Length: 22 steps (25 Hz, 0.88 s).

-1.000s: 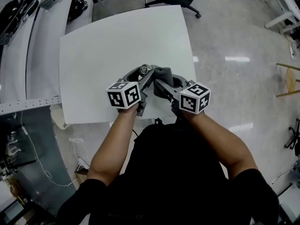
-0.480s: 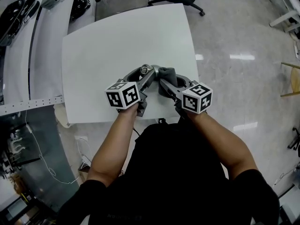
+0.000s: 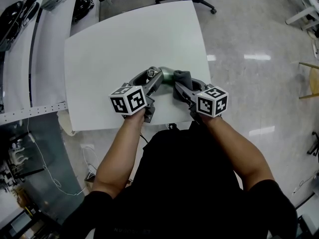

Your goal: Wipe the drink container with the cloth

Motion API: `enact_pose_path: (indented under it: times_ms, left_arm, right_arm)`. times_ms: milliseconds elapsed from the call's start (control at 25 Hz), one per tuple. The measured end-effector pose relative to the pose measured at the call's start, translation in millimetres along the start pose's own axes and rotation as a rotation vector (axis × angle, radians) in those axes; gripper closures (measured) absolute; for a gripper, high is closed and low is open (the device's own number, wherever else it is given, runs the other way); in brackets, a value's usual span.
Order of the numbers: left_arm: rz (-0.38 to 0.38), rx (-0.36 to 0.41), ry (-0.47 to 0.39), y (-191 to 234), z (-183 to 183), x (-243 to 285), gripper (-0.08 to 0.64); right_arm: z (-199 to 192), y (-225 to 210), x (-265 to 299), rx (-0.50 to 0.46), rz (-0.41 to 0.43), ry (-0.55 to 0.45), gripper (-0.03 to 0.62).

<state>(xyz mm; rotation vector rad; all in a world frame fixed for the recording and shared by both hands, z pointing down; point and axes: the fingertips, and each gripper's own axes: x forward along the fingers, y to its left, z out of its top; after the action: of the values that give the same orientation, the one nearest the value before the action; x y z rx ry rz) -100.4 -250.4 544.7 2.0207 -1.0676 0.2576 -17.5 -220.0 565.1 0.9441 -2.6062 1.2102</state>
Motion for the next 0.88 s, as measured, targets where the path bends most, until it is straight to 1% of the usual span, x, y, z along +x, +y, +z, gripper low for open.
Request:
enact_pose_path:
  times_ms: [240,720,880]
  left_arm:
    - [-0.001,0.007,-0.004,-0.8,-0.7,-1.5,0.299]
    - [-0.005,0.006,-0.011,-1.9,-5.2,-2.7,0.299]
    - [-0.008,0.009,-0.011,-3.1,-7.7,-3.2,0.299]
  right_arm:
    - [-7.7,-13.5,-3.6,0.025,-0.046,0.045,0.485]
    - [-25.7,-36.4,-14.3,0.021,-0.176,0.145,0.485]
    - [-25.7,-37.2,-19.1,0.026,-0.191,0.147,0.485]
